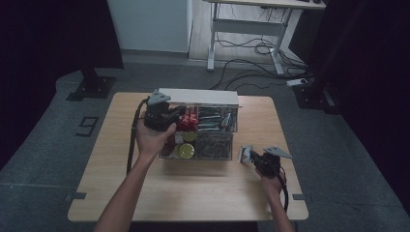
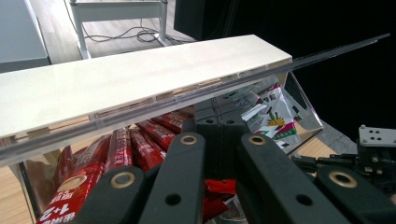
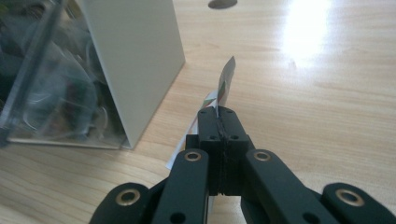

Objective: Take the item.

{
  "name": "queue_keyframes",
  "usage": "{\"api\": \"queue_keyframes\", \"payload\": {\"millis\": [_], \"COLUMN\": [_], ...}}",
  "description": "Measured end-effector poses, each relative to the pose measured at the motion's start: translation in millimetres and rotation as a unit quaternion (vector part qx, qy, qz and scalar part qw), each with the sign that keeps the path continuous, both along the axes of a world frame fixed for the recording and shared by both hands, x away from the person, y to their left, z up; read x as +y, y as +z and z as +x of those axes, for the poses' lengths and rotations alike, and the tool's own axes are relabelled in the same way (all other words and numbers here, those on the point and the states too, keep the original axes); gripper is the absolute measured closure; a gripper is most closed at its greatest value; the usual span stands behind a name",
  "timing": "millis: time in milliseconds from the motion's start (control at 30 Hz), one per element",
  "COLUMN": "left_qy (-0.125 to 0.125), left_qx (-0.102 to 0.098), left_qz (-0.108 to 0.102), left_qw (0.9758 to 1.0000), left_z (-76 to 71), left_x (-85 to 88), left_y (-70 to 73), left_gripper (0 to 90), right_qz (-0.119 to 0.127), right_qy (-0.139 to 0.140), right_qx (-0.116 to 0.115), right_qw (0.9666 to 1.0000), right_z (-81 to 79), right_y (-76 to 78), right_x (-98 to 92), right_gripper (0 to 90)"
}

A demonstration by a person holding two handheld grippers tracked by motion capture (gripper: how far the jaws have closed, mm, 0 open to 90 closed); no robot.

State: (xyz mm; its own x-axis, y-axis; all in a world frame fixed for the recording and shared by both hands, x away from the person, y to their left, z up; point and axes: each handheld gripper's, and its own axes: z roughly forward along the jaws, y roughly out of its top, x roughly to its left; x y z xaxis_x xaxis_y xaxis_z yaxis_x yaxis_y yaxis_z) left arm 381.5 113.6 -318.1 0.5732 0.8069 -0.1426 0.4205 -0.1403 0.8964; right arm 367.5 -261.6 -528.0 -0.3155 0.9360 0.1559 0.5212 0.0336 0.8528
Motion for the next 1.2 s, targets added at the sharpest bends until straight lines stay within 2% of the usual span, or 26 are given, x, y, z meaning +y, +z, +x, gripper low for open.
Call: {"api": "queue_keyframes", "payload": {"millis": [167,333,600,800,867,900,967,1200], "left_qy": [0.000,0.000,0.000,-0.001,-0.001,-0.001,-0.001,-0.001], "left_qx": [0.001,0.001,0.001,0.001,0.002,0.001,0.001,0.001], "left_qz": [0.000,0.001,0.001,0.000,-0.001,-0.001,0.000,-0.002], "left_qw": [1.0000,1.0000,1.0000,1.0000,1.0000,1.0000,1.0000,1.0000], "left_z": [0.1,0.2,-0.4,-0.2,-0.4,-0.5,-0.7,-0.8], "left_x": [0.3,0.1,-0.2,0.0,-0.1,-0.2,-0.3,0.4], "left_y": [0.1,0.4,0.5,0.4,0.5,0.5,0.7,0.1], "left_gripper": [90.0,90.0,90.0,90.0,90.0,90.0,90.0,90.0], "right_qz": [-0.004,-0.020,-0.027,-0.041,-0.056,-0.071,-0.084,-0.065], "right_qy": [-0.008,-0.019,-0.035,-0.046,-0.054,-0.066,-0.078,-0.086], "right_qx": [0.003,0.006,0.031,0.036,0.039,0.040,0.041,0.030], "right_qw": [1.0000,0.9996,0.9985,0.9974,0.9962,0.9945,0.9926,0.9937], "right_z": [2.4,5.2,9.7,9.8,10.0,10.3,10.4,5.7], "right_y": [-4.3,-7.3,-18.4,-18.9,-20.3,-21.2,-22.1,-14.4], "right_x": [-3.0,-6.3,-15.3,-18.4,-16.8,-15.4,-14.9,-15.8], "right_gripper": [88.5,88.3,81.6,66.2,57.4,53.6,50.9,45.0]}}
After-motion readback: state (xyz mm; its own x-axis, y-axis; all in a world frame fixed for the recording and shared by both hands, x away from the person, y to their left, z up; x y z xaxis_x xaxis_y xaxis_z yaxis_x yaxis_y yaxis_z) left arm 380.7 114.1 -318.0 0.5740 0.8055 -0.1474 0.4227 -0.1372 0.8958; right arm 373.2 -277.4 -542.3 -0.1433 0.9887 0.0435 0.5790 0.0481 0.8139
